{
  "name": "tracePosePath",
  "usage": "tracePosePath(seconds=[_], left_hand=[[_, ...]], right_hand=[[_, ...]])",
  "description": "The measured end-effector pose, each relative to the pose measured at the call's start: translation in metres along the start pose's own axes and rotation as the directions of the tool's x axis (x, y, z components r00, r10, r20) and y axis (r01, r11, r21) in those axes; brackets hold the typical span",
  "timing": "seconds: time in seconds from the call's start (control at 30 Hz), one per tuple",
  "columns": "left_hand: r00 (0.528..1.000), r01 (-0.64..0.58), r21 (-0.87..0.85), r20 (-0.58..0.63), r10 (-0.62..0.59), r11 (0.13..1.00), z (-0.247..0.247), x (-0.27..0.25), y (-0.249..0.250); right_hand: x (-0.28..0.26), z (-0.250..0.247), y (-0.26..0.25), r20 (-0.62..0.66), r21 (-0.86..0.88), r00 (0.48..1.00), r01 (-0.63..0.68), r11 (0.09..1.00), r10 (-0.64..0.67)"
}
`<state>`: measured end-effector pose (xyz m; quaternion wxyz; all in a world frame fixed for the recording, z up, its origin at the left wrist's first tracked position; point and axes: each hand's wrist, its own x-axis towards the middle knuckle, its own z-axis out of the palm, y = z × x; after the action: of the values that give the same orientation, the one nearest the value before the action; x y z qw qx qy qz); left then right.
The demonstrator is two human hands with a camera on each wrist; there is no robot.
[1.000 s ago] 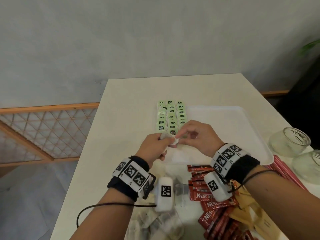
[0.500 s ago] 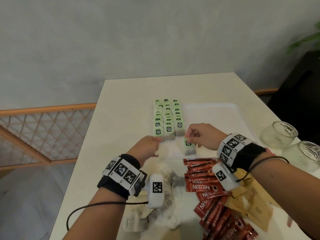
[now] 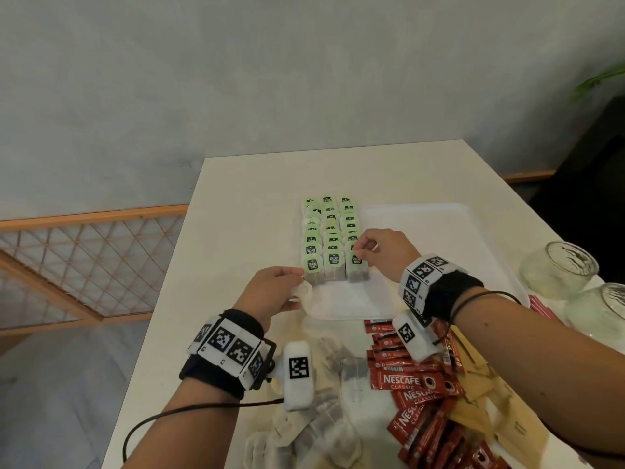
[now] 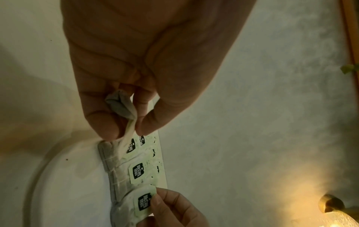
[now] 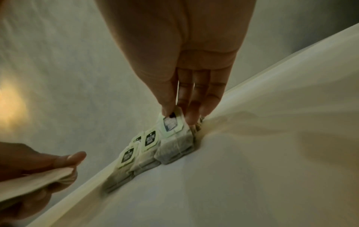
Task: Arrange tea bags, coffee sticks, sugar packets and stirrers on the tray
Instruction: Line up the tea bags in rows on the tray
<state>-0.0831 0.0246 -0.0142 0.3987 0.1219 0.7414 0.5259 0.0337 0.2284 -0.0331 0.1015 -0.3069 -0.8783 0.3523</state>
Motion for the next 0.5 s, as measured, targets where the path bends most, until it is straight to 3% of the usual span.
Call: tracePosePath(seconds=[0.23,0.4,0.5], left_hand=[[1.0,-0.001,-0.196,-0.017,-0.002,0.981,0.004,0.003,0.005],[0.999,-0.052,-0.253,-0.002,0.053,0.966,0.014,0.0,0.007],[0.997,-0.047,-0.291,0.044,0.063,0.956,0.022,-0.004,0.009]], right_hand=[[0.004,0.001,-0.002,-0.054,0.012,0.999,-0.009,1.0,0.009],[-0.016,-0.006,-0.008,-0.086,0.069,0.992,0.1,0.993,-0.094],[-0.034,-0.006,-0.02,-0.003,0.184,0.982,0.187,0.965,-0.19]])
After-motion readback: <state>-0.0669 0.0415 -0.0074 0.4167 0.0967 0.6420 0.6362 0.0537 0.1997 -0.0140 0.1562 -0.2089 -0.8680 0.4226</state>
